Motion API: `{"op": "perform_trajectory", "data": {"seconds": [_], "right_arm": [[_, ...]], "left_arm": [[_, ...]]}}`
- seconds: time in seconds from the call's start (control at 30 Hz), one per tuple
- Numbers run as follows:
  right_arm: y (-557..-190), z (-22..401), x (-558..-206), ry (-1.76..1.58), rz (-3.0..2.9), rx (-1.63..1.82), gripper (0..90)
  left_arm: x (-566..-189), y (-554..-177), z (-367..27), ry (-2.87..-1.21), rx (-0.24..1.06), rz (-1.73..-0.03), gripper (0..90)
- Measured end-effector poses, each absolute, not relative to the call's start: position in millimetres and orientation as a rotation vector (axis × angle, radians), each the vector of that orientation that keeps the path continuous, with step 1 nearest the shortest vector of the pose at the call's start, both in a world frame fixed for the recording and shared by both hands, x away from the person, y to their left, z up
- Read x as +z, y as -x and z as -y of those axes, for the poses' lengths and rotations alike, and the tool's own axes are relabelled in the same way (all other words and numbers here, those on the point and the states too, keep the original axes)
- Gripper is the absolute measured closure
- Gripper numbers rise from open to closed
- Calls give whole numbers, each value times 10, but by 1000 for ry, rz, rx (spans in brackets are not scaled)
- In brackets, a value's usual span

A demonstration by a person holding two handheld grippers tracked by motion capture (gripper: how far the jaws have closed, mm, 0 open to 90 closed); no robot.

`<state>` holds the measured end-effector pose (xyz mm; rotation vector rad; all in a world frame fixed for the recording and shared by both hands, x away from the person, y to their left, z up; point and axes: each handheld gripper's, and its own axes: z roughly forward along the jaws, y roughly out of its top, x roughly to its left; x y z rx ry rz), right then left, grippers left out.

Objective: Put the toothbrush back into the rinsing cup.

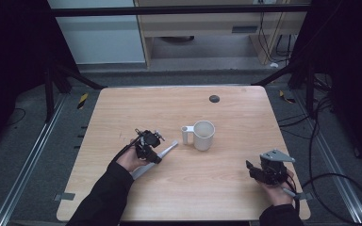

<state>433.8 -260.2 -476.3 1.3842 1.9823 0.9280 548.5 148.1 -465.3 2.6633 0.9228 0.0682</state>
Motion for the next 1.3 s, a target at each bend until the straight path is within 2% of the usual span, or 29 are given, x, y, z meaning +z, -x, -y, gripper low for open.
{"op": "perform_trajectory", "data": {"seconds": [0.3, 0.8, 1.3], "right_arm": [[-4340, 2603, -4763, -1384, -1984, 927, 395], [-4339, 2594, -4762, -1383, -1984, 927, 396], [-4338, 2598, -4762, -1379, -1982, 924, 397]], "left_arm": [[-4577, -5463, -1536, -2649, 98, -927, 664], [-4209, -5267, -1648, -2533, 206, -879, 666], [-3786, -5140, -1780, -2310, 363, -848, 666]]}}
